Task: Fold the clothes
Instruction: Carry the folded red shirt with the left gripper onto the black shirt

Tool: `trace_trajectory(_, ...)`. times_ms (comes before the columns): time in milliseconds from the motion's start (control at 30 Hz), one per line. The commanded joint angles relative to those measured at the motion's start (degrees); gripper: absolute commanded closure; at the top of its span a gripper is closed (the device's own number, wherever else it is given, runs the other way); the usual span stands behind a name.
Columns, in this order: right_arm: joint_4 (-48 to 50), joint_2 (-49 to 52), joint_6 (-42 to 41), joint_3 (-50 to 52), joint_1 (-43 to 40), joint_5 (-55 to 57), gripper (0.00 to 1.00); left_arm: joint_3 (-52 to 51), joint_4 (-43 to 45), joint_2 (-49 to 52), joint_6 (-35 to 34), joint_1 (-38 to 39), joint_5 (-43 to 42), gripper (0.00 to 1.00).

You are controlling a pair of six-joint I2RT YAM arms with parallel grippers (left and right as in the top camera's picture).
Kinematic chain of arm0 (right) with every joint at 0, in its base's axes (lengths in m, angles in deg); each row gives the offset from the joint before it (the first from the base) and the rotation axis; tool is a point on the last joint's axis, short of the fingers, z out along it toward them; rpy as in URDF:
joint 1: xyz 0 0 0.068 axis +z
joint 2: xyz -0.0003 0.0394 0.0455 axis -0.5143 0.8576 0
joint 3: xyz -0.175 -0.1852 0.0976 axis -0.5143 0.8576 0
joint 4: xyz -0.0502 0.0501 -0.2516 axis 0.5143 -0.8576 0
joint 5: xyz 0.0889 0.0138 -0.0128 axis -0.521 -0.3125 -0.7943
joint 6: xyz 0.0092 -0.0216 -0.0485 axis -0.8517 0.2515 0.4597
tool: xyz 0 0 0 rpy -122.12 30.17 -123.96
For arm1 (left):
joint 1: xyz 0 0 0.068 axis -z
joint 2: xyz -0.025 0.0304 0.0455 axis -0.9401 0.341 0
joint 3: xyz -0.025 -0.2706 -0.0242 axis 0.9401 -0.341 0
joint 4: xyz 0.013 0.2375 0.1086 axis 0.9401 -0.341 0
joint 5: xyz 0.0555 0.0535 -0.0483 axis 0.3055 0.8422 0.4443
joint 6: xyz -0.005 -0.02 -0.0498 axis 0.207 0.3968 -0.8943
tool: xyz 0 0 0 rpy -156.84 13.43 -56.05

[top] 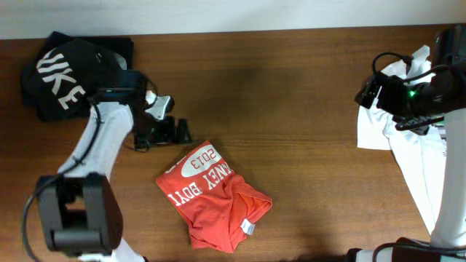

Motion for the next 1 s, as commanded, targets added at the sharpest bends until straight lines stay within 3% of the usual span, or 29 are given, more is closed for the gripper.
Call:
trace_trajectory(0, 0.0, -0.2, 0.5, -0.7, -0.2, -0.1, 0.01, 0.4, -0.4, 9.6, 11.4, -3.5, -11.0, 0.02)
trace_trajectory(100, 0.0, -0.2, 0.5, -0.7, -0.2, -0.1, 0.01, 0.4, -1.4, 16.3, 17.1, -3.4, -17.5, 0.08)
trace_trajectory(167, 0.0, -0.2, 0.6, -0.7, -0.2, -0.1, 0.01, 0.3, -3.4, 18.8, 18.5, -3.3, -17.4, 0.22)
trace_trajectory(400, 0.0, -0.2, 0.6, -0.7, -0.2, -0.1, 0.01, -5.1, -6.1, 19.1, 19.0, -0.4, -16.4, 0.54)
trace_trajectory(467, 0.0, -0.2, 0.5, -0.7, -0.2, -0.1, 0.01, -5.4, -3.9, 19.1, 15.3, 0.0, -16.3, 1.0)
trace_trajectory(500, 0.0, -0.2, 0.5, -0.7, -0.2, -0.1, 0.02, -5.3, -0.6, 19.1, 10.9, -0.1, -16.3, 0.99)
trace_trajectory(600, 0.0, -0.2, 0.6, -0.7, -0.2, -0.1, 0.01, -1.1, 10.4, 19.1, 7.4, -0.2, -15.0, 0.99)
trace_trajectory(633, 0.0, -0.2, 0.6, -0.7, -0.2, -0.1, 0.01, 2.4, 14.1, 19.1, -1.1, -0.2, -9.1, 0.99)
trace_trajectory(700, 0.0, -0.2, 0.6, -0.7, -0.2, -0.1, 0.01, 11.3, 15.2, 19.1, -6.6, -1.2, -0.9, 0.99)
trace_trajectory(800, 0.0, -0.2, 0.5, -0.7, -0.2, -0.1, 0.01, 24.3, 14.4, 19.1, -6.6, -4.8, 7.4, 0.99)
trace_trajectory(900, 0.0, -0.2, 0.6, -0.7, -0.2, -0.1, 0.01, 30.1, 14.4, 19.1, -6.7, -7.1, 18.9, 0.99)
trace_trajectory(967, 0.0, -0.2, 0.6, -0.7, -0.2, -0.1, 0.01, 33.6, 13.7, 19.1, -6.7, -8.0, 19.3, 0.99)
